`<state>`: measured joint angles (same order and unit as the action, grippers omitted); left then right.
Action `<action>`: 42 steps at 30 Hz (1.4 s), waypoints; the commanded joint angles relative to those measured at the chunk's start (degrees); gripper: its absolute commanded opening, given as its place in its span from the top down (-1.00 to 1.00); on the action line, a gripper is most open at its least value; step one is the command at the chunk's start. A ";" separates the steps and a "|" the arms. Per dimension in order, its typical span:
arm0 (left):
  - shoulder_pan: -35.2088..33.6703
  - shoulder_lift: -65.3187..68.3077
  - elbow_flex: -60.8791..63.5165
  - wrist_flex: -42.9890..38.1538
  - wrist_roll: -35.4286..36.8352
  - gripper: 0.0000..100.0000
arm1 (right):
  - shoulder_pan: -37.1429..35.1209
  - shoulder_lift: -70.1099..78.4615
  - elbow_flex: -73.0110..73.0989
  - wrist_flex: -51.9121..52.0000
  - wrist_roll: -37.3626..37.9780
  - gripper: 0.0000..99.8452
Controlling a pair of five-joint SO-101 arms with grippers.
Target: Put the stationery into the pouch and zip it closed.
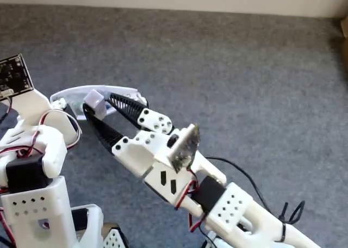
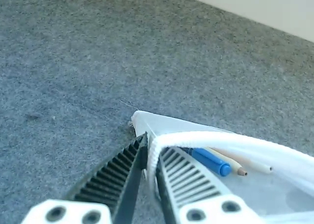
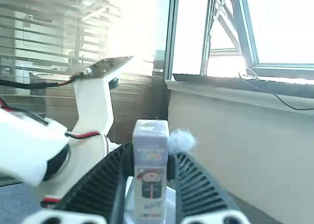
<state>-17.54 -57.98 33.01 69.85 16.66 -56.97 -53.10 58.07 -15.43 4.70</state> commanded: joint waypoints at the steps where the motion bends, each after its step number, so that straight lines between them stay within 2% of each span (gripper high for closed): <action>1: -0.84 -1.54 -1.01 -0.44 -0.09 0.99 | 1.89 6.11 -0.48 -6.20 -0.62 0.99; 7: -0.84 -1.54 -0.66 -0.79 -0.09 0.99 | 3.03 17.36 -0.40 -20.44 -0.62 0.99; 11: -0.84 -1.54 -0.22 -0.88 -0.09 0.99 | 2.95 21.58 -0.13 -25.36 -0.88 0.99; 17: -0.84 -1.54 -0.22 -0.88 -0.09 0.99 | 2.77 22.02 -0.04 -25.54 -1.05 0.98; 23: -0.84 -1.54 -0.22 -0.88 -0.09 0.98 | 2.51 22.02 0.13 -25.36 -1.14 0.75; 42: -0.84 -1.54 -0.22 -0.88 -0.18 0.98 | 1.71 21.85 2.24 -25.36 -1.14 0.75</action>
<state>-17.54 -57.98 33.01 69.85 16.66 -54.77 -30.59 60.88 -39.60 4.26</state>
